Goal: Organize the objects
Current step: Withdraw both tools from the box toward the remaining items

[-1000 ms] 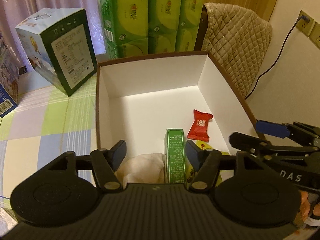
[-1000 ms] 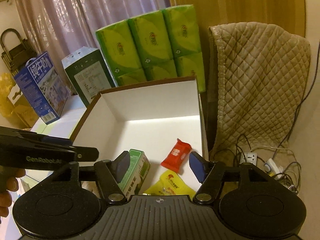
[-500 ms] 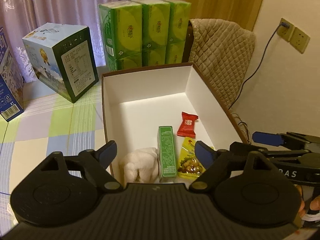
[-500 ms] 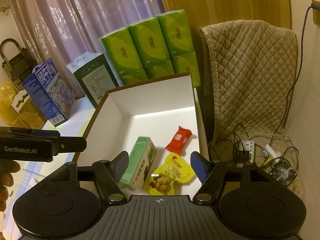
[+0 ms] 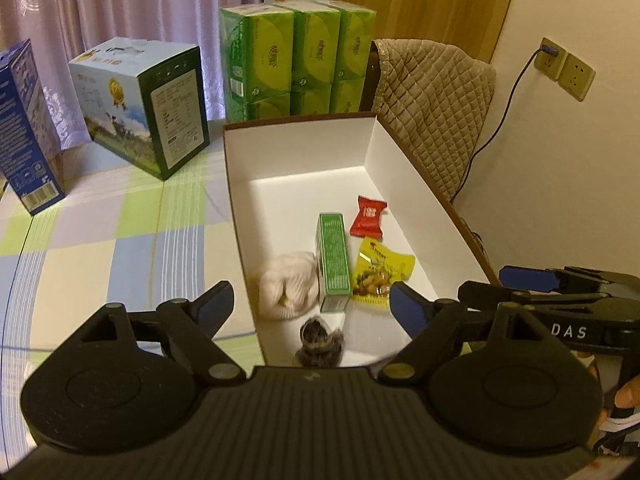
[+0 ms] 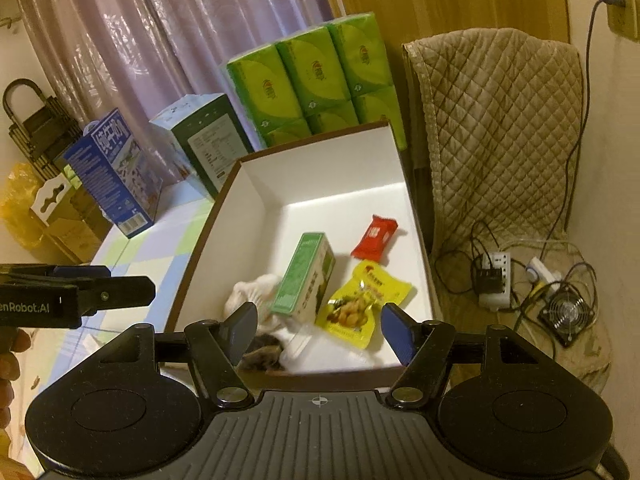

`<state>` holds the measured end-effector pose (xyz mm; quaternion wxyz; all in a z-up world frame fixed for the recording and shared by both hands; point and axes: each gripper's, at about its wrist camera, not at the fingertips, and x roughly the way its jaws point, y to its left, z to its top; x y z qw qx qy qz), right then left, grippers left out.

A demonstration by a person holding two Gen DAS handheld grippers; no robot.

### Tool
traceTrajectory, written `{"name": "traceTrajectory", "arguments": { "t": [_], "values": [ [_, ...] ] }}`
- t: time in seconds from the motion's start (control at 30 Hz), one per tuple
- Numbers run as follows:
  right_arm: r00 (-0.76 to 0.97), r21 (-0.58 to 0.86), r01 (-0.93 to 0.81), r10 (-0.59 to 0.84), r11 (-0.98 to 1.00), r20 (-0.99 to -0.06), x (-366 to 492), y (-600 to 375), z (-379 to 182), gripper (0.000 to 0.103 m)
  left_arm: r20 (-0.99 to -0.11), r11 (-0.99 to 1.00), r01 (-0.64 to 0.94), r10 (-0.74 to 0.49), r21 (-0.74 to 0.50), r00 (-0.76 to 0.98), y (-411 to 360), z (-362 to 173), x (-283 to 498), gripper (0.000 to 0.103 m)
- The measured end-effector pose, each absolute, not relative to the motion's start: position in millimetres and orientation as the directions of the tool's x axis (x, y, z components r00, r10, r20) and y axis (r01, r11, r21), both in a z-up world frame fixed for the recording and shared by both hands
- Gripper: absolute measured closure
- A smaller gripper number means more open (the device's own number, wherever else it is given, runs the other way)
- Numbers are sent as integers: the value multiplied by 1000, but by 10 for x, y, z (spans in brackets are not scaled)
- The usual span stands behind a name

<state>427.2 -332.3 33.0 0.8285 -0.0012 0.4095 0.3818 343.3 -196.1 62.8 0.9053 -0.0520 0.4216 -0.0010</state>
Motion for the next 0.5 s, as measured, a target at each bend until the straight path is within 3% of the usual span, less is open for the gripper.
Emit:
{"name": "traceTrajectory", "arguments": {
  "t": [0.5],
  "values": [
    [349, 286, -640, 601, 713, -719, 3524, -3191, 281, 37, -786, 991, -52, -63, -121, 615, -1589, 525, 2744, 20]
  ]
}}
